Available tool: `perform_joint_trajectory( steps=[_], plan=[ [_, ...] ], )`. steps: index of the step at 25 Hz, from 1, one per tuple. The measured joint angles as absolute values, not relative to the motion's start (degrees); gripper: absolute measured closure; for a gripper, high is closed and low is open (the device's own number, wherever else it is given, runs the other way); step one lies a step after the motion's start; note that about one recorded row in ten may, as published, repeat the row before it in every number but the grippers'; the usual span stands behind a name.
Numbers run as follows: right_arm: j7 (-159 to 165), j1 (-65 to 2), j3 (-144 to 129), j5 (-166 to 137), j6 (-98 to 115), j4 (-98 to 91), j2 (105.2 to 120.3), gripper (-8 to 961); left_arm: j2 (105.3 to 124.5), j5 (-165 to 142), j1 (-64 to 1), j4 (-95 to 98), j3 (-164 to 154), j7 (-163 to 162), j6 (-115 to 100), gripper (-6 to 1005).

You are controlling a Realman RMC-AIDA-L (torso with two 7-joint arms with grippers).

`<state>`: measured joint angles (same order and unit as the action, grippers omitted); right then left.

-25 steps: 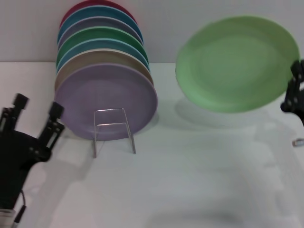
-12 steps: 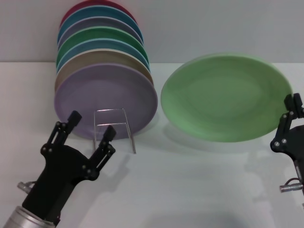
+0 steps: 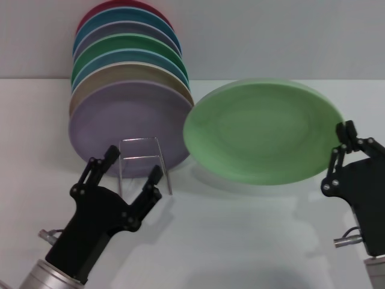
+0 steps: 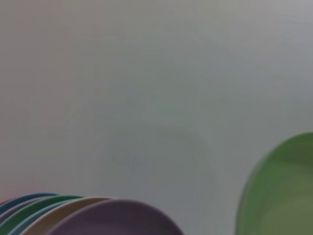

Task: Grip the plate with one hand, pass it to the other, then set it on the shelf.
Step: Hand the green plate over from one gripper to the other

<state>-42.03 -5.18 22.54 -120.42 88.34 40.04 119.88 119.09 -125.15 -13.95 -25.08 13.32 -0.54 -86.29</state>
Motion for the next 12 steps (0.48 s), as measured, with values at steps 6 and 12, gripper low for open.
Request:
perform_joint_trajectory(
  steps=[6,12],
  plan=[
    [-47.16,-6.31,18.56,-117.13,87.70,42.09,119.89,939,119.09,-125.16,-14.80,-26.63,11.87,2.89,-85.19,275],
    [-49.00,-7.42,15.38,-115.38,87.19,42.88,119.89,939,119.09,-125.15,-16.01,-26.72,11.61,2.50,-83.75,277]
  ],
)
